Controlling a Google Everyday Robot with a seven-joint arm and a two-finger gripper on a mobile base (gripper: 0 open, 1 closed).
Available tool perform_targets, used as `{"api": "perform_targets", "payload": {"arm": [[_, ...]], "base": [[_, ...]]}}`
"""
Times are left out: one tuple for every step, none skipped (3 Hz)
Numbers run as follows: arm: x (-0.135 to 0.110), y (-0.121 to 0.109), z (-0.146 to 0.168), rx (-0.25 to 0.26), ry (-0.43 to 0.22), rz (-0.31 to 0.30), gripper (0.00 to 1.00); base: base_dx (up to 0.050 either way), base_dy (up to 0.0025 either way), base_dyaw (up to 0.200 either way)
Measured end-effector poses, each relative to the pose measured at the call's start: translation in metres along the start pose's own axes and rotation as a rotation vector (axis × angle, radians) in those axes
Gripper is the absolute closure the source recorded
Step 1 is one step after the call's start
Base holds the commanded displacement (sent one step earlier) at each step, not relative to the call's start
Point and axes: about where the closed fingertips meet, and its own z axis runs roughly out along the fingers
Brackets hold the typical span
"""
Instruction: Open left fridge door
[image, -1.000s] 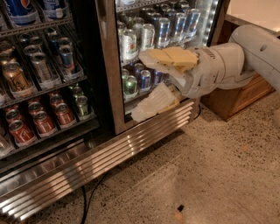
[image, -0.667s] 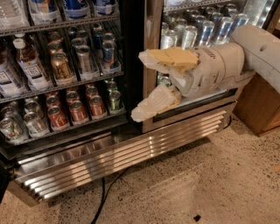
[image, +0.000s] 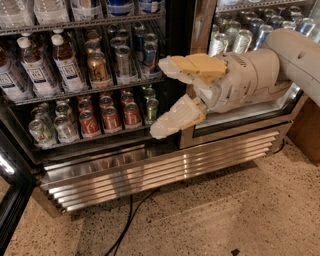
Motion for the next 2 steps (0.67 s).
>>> {"api": "perform_targets", "payload": {"arm": [[0.0,0.0,0.0,0.0,0.0,0.0,0.0],[0.0,0.0,0.0,0.0,0.0,0.0,0.0]], "base": [[-0.027,-0.00223,0.166],[-0.027,-0.00228,0.168]]}}
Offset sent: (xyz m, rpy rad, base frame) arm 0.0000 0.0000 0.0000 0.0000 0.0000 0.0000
